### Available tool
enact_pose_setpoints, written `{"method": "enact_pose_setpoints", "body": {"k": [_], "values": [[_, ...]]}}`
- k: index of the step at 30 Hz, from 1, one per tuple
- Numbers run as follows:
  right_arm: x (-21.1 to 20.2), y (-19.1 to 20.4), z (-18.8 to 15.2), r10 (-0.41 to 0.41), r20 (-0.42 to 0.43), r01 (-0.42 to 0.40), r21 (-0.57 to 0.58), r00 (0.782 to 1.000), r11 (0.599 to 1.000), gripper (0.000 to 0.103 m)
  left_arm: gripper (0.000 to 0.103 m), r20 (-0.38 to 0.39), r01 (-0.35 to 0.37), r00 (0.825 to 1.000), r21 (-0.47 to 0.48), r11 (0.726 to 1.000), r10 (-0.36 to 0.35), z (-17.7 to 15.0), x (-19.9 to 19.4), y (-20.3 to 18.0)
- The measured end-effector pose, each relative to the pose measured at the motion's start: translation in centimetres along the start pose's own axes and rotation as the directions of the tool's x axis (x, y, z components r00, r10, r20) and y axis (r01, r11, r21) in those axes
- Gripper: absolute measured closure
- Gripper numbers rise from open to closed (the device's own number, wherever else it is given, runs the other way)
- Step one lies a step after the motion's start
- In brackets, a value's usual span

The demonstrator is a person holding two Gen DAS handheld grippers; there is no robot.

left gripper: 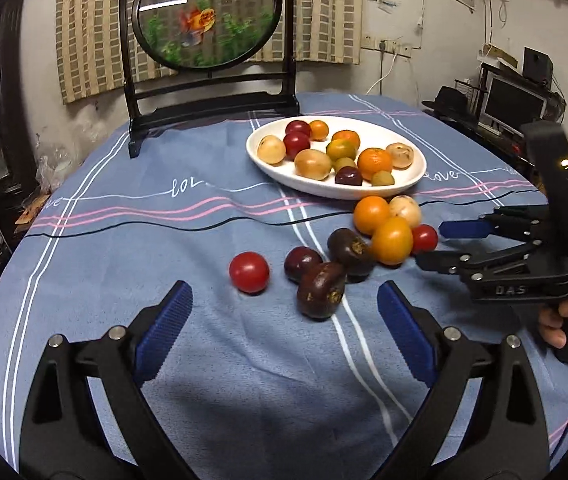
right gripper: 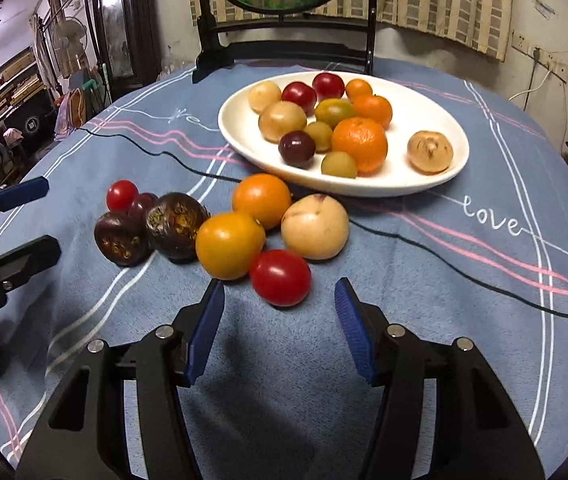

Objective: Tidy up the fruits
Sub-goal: 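Move both tools back to the remaining fruit pile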

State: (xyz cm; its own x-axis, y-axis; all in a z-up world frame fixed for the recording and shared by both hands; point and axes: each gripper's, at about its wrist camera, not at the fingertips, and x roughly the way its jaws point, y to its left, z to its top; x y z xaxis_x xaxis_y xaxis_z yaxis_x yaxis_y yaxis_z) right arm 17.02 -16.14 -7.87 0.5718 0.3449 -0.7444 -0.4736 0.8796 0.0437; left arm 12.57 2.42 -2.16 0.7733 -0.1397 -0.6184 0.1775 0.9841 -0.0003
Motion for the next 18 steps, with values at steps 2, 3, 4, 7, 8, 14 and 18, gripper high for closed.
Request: {"method": "enact_pose_setpoints", "body": {"k": [2, 3, 4, 7, 8, 14, 18], "values": [[0.3, -0.09, -0.08, -0.003, -0.007, 0.003, 0.0, 1.0, 1.0, 0.045, 0.008, -0.002, -0.003, 1.0, -0.003, 1.0, 0.003, -0.06, 0.04, 0.04], [0.34, -0.1, -0.07, -0.004, -0.008, 0.004, -0.002, 1.0, 1.0, 0.046, 0.008, -0.005, -0.005, 1.0, -0.005, 1.0, 0.005, -0.03, 0.08, 0.03], [0.46, -0.12, -0.04, -0.004, -0.01, 0.004, -0.004, 1.0, 1.0, 0.049, 0.008, -0.007, -0.006, 1.0, -0.006, 1.0, 0.006, -0.01, 0.07, -0.07], [0.64, -0.16, 0.0, -0.011, -0.009, 0.011, -0.009, 1.0, 1.0, 0.052, 0.008, -0.01, -0.009, 1.0, -0.001, 1.0, 0.009, -0.05, 0.09, -0.19], [0.69, -0.16, 0.01, -0.013, -0.008, 0.013, -0.01, 1.0, 1.0, 0.053, 0.008, -0.011, -0.01, 1.0, 0.001, 1.0, 0.01, 0.04, 0.13, -0.25], [0.83, -0.1, 0.21, -0.027, 0.005, 0.027, -0.024, 1.0, 0.999, 0.057, 0.008, -0.015, -0.014, 1.0, 0.001, 1.0, 0.014, -0.04, 0.2, -0.21], [0.99, -0.15, 0.44, -0.032, 0.009, 0.032, -0.026, 0.999, 0.999, 0.058, 0.008, -0.022, -0.018, 1.0, -0.006, 1.0, 0.018, -0.02, 0.27, -0.09]]}}
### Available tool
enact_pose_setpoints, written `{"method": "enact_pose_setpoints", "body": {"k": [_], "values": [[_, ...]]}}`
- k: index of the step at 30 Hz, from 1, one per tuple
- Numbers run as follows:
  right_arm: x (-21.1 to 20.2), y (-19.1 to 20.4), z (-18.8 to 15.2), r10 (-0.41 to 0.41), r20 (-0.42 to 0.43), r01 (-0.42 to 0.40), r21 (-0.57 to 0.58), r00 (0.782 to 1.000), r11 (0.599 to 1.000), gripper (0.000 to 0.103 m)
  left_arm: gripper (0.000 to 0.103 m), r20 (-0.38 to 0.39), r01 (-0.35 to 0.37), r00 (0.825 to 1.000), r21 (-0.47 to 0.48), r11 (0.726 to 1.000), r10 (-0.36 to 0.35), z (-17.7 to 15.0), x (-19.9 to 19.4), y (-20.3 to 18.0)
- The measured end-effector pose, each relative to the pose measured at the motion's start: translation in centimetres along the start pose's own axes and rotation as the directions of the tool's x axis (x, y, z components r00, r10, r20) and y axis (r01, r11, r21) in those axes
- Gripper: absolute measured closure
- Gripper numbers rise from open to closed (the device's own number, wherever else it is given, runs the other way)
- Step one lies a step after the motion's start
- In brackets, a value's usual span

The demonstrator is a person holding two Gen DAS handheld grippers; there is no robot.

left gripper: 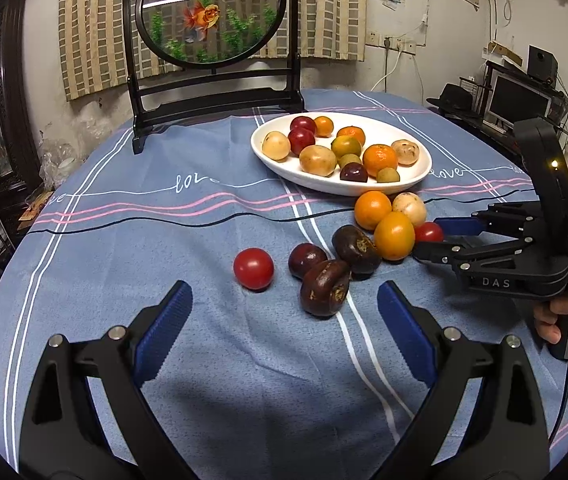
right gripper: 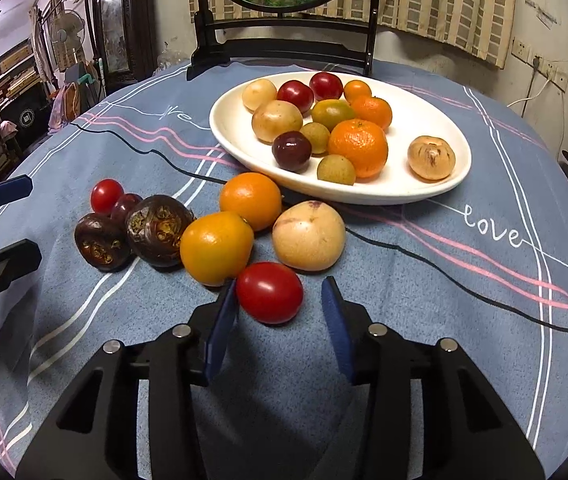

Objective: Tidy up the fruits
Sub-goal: 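Move both tools back to the remaining fruit pile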

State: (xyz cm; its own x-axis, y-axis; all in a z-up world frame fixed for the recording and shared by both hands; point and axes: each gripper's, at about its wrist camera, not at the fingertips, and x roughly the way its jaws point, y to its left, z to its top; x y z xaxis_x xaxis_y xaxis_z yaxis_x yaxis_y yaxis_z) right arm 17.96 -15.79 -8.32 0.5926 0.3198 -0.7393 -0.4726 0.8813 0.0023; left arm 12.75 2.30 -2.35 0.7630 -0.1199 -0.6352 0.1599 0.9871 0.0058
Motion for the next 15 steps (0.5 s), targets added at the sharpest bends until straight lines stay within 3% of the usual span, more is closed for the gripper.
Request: {"method": "enact_pose_setpoints", "body": {"k": [3, 6, 10, 15], "values": [[0.1, 0.0, 0.1, 0.005, -0.006, -0.005, 0.002, 1.0, 1.0, 0.06, 0.008, -0.003, -0.002, 1.0, -0.005, 1.0, 0.002, 0.0, 0.0, 0.1], [0.2, 0.1, 0.1, 0.017, -0.01, -0.017, -0.007, 1.0, 1.0, 0.07, 0.008, -0.006, -0.004, 1.0, -0.008, 1.0, 0.004, 0.0, 0.1, 0.2], [0.0, 0.0, 0.1, 0.015, -0.007, -0.015, -0.001, 1.0, 1.0, 0.07, 0.008, -0.02, 0.005, 1.0, -0.019, 1.0, -0.005, 0.0, 0.4, 0.4], [-1.2, -1.2, 0.4, 0.026, 0.033, -0.028, 0.071, 0.999, 0.997, 0.07, 0.009, -0.046, 0.093, 0.995, -0.02, 0.995, -0.094, 0.0, 0.8, 0.1]]}}
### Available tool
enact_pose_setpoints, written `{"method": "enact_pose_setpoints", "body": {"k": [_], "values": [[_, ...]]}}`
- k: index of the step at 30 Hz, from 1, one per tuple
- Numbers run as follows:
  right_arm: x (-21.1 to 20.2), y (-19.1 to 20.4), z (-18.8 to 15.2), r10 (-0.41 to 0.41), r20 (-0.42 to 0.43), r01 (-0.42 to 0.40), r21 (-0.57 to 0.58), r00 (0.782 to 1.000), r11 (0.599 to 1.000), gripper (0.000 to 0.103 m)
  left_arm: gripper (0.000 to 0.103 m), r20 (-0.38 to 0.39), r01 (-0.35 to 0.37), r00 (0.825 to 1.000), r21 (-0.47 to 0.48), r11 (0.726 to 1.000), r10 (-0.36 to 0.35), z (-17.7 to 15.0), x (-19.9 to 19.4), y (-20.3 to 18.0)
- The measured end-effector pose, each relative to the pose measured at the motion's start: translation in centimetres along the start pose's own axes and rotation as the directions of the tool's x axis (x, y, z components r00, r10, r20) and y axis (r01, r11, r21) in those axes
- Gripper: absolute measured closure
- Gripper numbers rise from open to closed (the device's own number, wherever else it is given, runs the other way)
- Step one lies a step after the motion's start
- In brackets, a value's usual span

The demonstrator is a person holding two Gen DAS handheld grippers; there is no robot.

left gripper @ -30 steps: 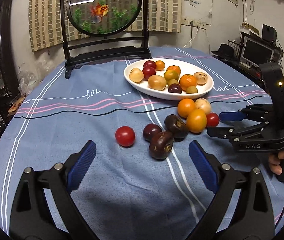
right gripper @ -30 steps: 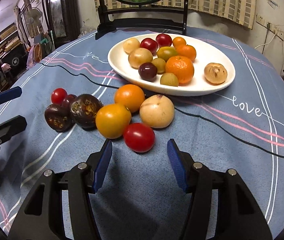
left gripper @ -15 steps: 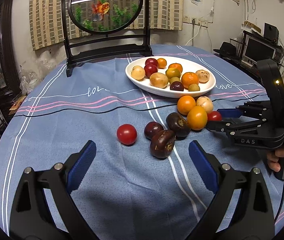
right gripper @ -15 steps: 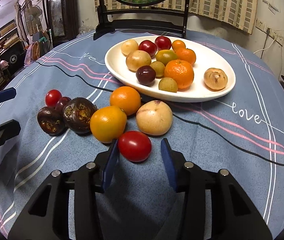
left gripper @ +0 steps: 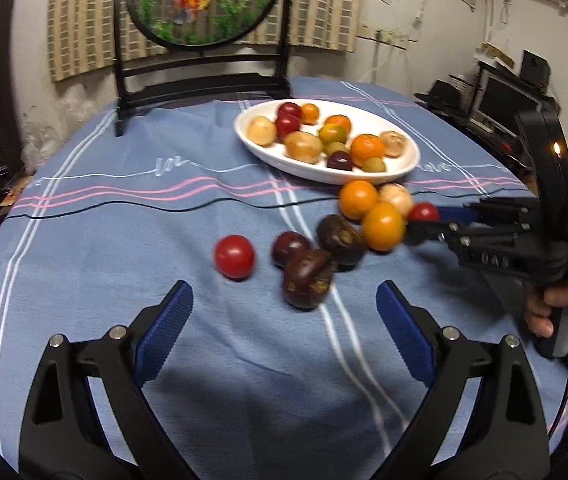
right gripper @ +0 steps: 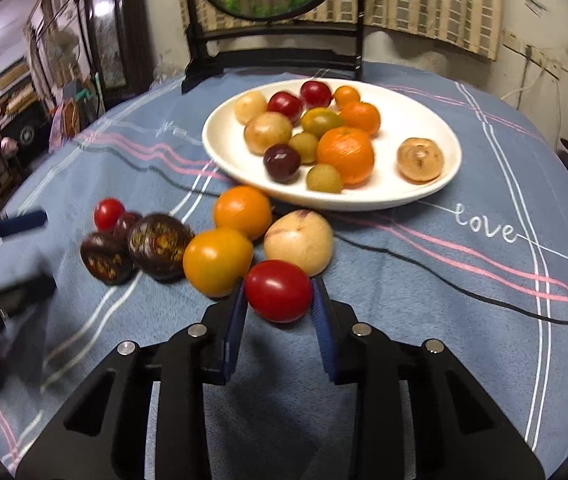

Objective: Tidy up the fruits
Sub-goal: 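Move both tools back to the remaining fruit pile, then grasp a red tomato with the right tool while the left tool grasps a dark brown fruit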

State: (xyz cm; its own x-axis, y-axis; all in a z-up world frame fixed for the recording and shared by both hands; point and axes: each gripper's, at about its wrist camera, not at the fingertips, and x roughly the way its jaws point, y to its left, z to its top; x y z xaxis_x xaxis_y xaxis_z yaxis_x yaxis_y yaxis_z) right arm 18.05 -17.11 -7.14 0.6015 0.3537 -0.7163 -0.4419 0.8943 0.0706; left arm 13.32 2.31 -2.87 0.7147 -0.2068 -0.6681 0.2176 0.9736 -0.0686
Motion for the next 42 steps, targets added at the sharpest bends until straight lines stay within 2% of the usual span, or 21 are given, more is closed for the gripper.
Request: {"method": "enact_pose_setpoints", "body": {"k": [2, 4, 8, 13, 18, 22, 26, 29, 33, 38, 42], "values": [[-0.3, -0.4, 0.0, 0.003, 0.006, -0.004, 0.025, 1.0, 1.0, 0.07, 0.014, -0.005, 0.024, 1.0, 0.017, 1.0, -0.024, 0.1, 0.2, -0.5], [-0.5, -0.7, 0.0, -0.004, 0.006, 0.004, 0.041, 1.0, 0.999, 0.07, 0.024, -0.016, 0.042, 0.999, 0.027, 0.999, -0.042, 0.3, 0.7, -0.8], [-0.7, -0.8, 0.0, 0.005, 0.01, -0.005, 0.057, 1.0, 0.998, 0.07, 0.037, -0.051, 0.017, 0.999, 0.056, 0.998, -0.014, 0.7, 2.3, -1.3], [-1.1, -0.8, 0.0, 0.009, 0.014, -0.01, 0.062, 1.0, 0.998, 0.07, 0.054, -0.094, 0.019, 0.996, 0.05, 0.999, -0.014, 0.7, 3.4, -1.2], [-1.0, -0.8, 0.0, 0.009, 0.001, -0.009, 0.066, 1.0, 0.998, 0.07, 0.055, -0.111, 0.018, 0.994, 0.057, 0.998, -0.011, 0.7, 3.9, -1.4], [-1.1, -0.8, 0.0, 0.011, 0.008, -0.012, 0.066, 1.0, 0.998, 0.07, 0.064, -0.132, 0.026, 0.991, 0.051, 0.998, -0.019, 0.6, 4.4, -1.3], [-1.2, -0.9, 0.0, 0.013, 0.01, -0.013, 0.067, 1.0, 0.998, 0.07, 0.066, -0.14, 0.03, 0.99, 0.041, 0.999, -0.024, 0.6, 4.7, -1.1], [-1.2, -0.9, 0.0, 0.012, 0.011, -0.013, 0.067, 1.0, 0.998, 0.07, 0.067, -0.137, 0.027, 0.99, 0.041, 0.999, -0.021, 0.6, 4.6, -1.1], [-1.3, -0.8, 0.0, 0.017, 0.013, -0.018, 0.066, 1.0, 0.998, 0.07, 0.076, -0.118, 0.03, 0.993, 0.015, 0.999, -0.028, 0.6, 3.9, -0.8], [-1.2, -0.7, -0.1, 0.027, 0.01, -0.027, 0.064, 1.0, 0.998, 0.07, 0.076, -0.082, 0.047, 0.995, -0.049, 0.998, -0.051, 0.5, 2.8, 0.0], [-1.2, -0.7, -0.1, 0.019, 0.009, -0.02, 0.067, 1.0, 0.998, 0.07, 0.077, -0.082, 0.056, 0.995, -0.045, 0.997, -0.06, 0.3, 2.5, -0.3]]}}
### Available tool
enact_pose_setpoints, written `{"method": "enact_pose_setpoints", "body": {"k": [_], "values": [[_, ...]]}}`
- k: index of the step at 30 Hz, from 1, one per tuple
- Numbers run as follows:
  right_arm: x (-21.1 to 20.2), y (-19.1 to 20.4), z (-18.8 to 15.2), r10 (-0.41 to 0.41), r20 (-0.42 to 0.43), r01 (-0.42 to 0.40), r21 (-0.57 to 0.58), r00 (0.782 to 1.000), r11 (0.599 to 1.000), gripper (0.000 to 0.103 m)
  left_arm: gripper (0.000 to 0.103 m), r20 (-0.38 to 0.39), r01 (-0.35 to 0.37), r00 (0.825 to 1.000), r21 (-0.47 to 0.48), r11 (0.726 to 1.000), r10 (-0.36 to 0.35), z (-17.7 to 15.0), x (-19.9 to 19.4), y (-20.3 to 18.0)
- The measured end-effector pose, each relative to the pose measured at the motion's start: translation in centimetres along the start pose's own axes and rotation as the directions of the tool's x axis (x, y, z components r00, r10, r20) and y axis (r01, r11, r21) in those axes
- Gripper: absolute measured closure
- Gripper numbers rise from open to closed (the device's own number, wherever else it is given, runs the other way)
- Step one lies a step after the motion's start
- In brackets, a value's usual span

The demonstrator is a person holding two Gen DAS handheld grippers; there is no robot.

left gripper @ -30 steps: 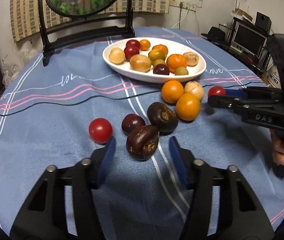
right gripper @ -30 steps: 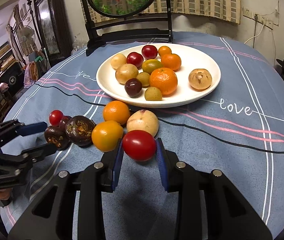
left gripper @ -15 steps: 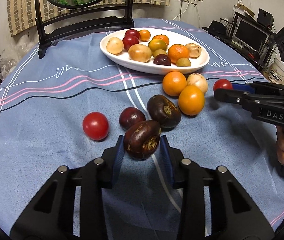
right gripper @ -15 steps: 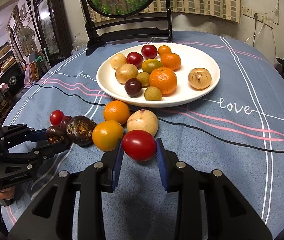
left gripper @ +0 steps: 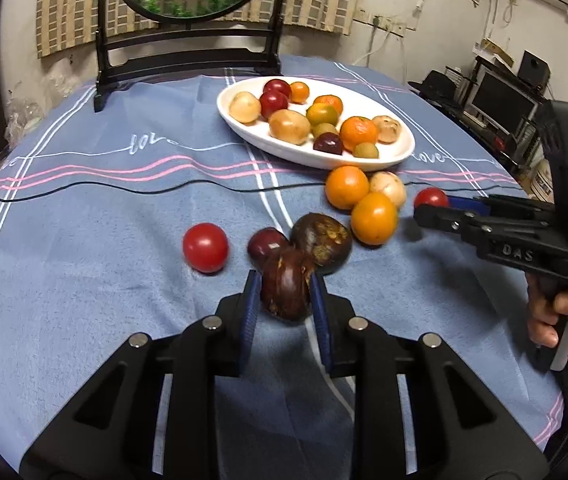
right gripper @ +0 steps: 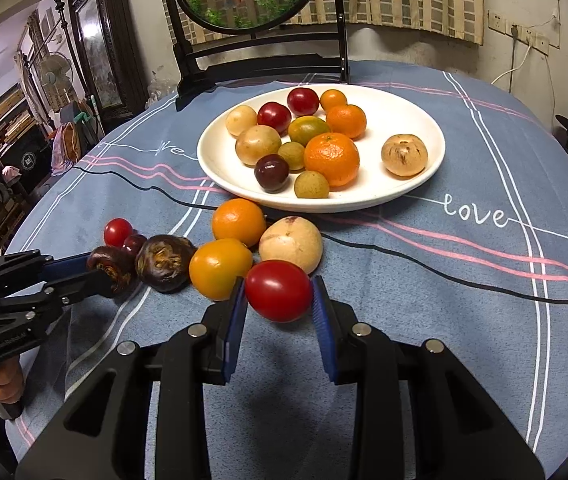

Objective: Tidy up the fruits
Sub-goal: 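Grasp a red tomato with the right tool while the left tool grasps a dark brown fruit, then carry both fruits over the white plate and open both tools to release them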

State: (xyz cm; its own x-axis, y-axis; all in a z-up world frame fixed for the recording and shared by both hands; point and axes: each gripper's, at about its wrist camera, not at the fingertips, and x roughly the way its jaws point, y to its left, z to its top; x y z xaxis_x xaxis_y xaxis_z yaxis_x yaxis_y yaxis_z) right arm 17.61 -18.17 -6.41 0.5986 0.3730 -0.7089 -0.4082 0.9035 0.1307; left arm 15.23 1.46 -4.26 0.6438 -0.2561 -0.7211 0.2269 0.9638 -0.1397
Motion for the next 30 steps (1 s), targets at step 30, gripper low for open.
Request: {"method": "enact_pose_setpoints", "body": {"k": [30], "values": [[-1.5, 0.5, 0.2, 0.033, 0.037, -0.033, 0.001, 0.999, 0.999, 0.07, 0.08, -0.057, -0.031, 0.998, 0.116, 0.993, 0.038, 0.2, 2.0, -4.3]]}}
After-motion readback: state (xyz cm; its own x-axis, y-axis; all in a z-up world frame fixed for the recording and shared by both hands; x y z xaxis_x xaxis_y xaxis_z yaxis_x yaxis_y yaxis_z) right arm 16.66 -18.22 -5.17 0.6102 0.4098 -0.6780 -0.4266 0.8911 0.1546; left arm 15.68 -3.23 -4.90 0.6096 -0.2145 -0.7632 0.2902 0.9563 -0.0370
